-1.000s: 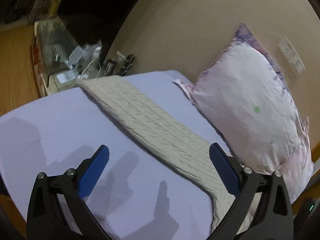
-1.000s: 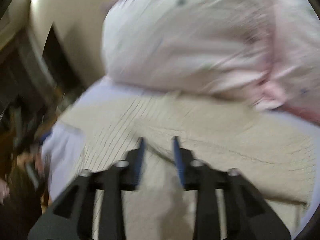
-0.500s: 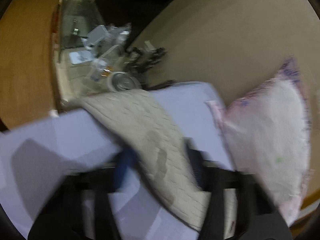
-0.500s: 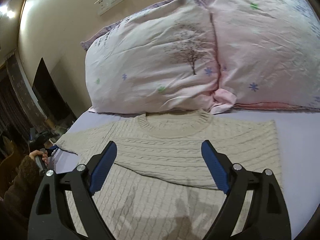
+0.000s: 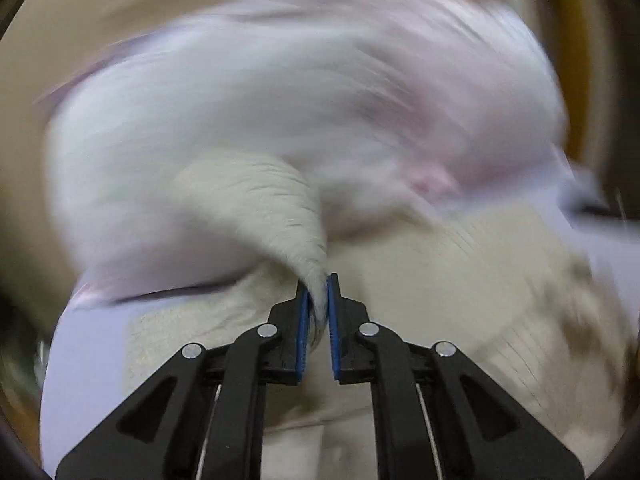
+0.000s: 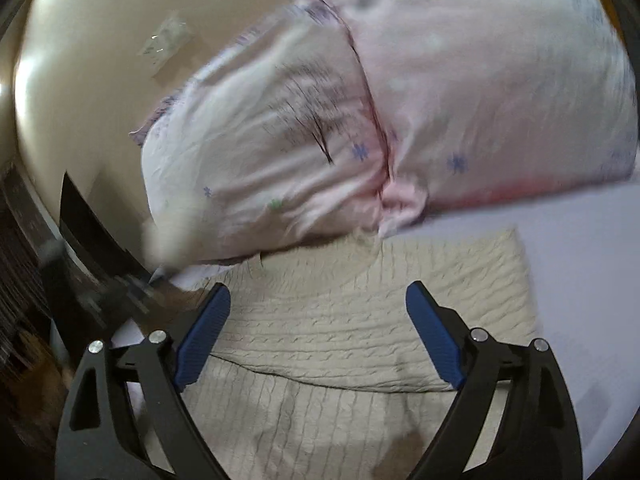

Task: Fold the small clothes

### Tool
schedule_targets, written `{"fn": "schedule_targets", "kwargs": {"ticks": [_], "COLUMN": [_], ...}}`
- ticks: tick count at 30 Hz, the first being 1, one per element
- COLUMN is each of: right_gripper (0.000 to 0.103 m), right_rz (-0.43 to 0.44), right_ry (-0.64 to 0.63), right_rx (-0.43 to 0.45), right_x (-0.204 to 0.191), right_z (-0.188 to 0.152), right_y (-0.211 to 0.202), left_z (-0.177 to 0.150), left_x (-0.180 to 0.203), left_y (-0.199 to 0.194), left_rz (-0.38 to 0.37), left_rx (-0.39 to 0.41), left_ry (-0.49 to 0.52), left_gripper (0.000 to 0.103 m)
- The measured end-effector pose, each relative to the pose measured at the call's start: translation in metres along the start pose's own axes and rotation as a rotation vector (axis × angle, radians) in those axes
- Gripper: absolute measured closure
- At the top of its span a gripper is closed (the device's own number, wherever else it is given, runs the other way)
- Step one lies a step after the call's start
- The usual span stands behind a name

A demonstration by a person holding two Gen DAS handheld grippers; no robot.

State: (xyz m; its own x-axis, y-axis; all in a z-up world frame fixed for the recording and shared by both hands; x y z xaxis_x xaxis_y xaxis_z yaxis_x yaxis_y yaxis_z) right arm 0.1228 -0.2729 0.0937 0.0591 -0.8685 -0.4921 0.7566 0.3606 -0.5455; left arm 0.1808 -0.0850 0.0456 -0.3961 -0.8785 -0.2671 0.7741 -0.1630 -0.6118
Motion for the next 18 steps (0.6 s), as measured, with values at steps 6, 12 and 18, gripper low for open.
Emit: {"fn": "schedule_targets", "kwargs": {"ticks": [6,12,18], "right_gripper": [0.029,0.048,0.056], "right_rz": [-0.027,-0.025,-0.045], "right_ry": [0.211,0.259,0.345], "right_rx": [-0.101,-0.142,-0.194], "right_x": [0.058,0.068,0.077], "right_z": [-0.002,0.003,0.023], "right_y": [0.019,0.036,0.082], "left_z": [-0.027,-0.082,-0.168], "left_x": [0.036,-0.075,-0.121], "left_y": [-0.017,-0.09,-0.113], "left_rz": [-0.013,-0.069,-0.154], "left_rx": [0.002,-0.017,-0.144], "left_ry": [0.126,-0.263,-0.544], "left_gripper": [0.078,0.033,0.031]}}
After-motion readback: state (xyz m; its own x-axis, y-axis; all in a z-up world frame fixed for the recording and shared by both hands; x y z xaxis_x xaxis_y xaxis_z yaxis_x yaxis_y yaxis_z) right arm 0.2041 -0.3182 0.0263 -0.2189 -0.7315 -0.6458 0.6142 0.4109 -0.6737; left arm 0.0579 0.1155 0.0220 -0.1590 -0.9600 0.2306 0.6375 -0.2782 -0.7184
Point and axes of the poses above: each gripper's, at about its wrist camera, not at the fingertips, and y roughly the way its jaws point, x to its right, z to its top, the point moved 3 cm from there along y, roughly the way its jaws point, and after that the axes turned 2 degrees about z, right-handed, at the moved point
